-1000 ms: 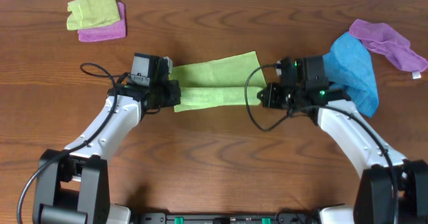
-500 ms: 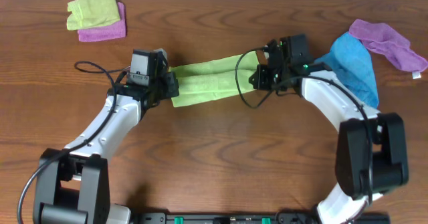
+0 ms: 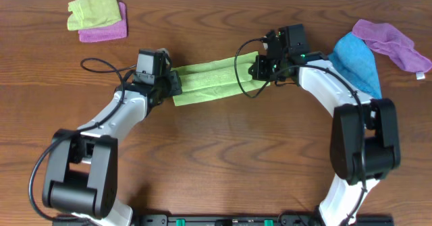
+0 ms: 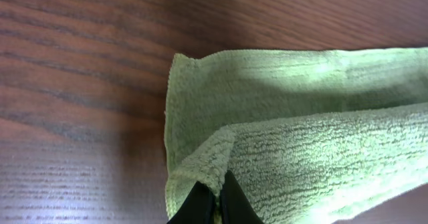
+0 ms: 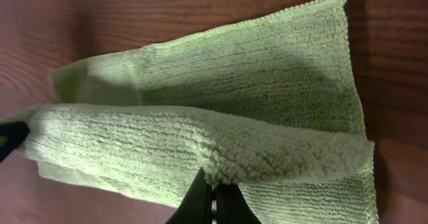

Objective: Fold the cloth
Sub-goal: 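Lift both bottom corners and fold them up toward the top edge, then lower the folded edge onto the cloth and open both grippers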

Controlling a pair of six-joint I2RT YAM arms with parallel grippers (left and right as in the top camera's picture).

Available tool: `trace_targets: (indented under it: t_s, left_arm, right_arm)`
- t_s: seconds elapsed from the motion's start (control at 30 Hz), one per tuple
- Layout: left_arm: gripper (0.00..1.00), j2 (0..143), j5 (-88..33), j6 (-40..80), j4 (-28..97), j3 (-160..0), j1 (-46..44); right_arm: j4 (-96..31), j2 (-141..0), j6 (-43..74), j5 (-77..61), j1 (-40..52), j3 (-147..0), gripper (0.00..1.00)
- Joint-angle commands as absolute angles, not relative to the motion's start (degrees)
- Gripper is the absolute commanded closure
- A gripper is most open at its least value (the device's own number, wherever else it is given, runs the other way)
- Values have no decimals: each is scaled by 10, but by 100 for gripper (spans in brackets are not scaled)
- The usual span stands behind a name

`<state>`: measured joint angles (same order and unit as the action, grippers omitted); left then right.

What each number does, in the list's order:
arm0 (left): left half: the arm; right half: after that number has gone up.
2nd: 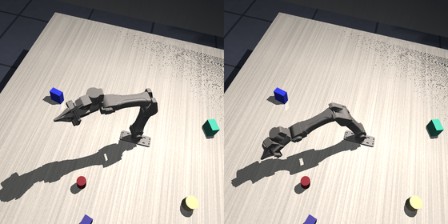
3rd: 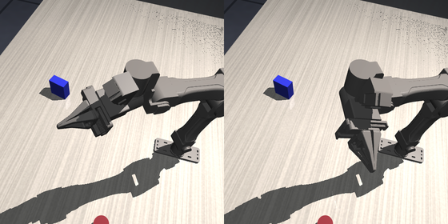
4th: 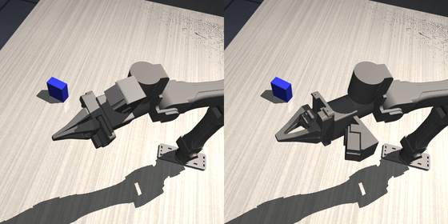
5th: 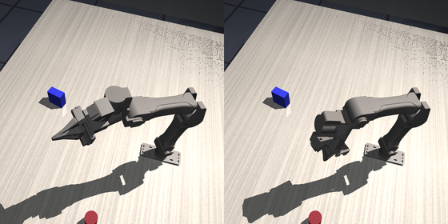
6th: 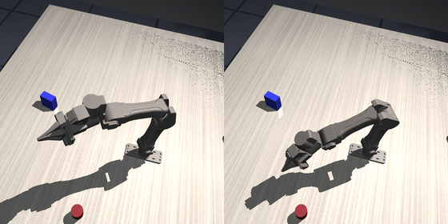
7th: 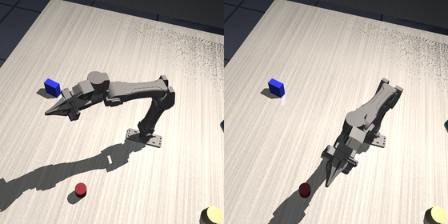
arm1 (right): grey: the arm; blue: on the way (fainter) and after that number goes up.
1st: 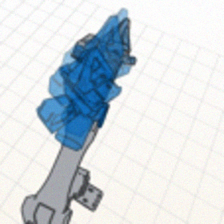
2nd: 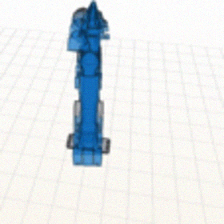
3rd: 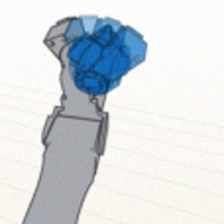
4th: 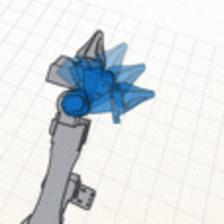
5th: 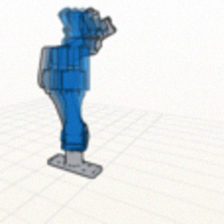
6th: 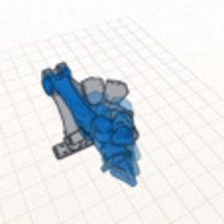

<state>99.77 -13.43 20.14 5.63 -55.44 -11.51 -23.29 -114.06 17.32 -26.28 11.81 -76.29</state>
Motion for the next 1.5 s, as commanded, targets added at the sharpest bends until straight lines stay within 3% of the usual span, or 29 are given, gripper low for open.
trace_targets:
  t_s: [0.0, 0.5, 1.2, 1.23, 1.3, 1.33, 1.37, 1.47]
  left_arm:
    - [94, 1026, -120, 208, 53, -587, -107]
    - [94, 1081, -99, 175, 58, -681, -104]
    - [94, 1084, -105, 167, 157, -680, -106]
    - [94, 1084, -105, 167, 156, -680, -106]
    - [80, 1084, -104, 167, 156, -680, -106]
    - [66, 1084, -101, 167, 156, -680, -106]
    - [55, 1084, -98, 167, 156, -680, -106]
    - [44, 1084, -94, 162, 156, -680, -105]
  right_arm:
    - [-231, -1160, 164, -257, 121, -786, 98]
    - [-263, -1241, 164, -249, 119, -920, 99]
    - [-344, -1245, 142, -206, 119, -922, 99]
    - [-344, -1245, 141, -201, 119, -922, 97]
    - [-345, -1245, 141, -189, 119, -922, 58]
    - [-346, -1245, 141, -186, 119, -922, 43]
    - [-346, -1245, 141, -183, 119, -922, 40]
    - [-348, -1245, 141, -182, 115, -922, 32]
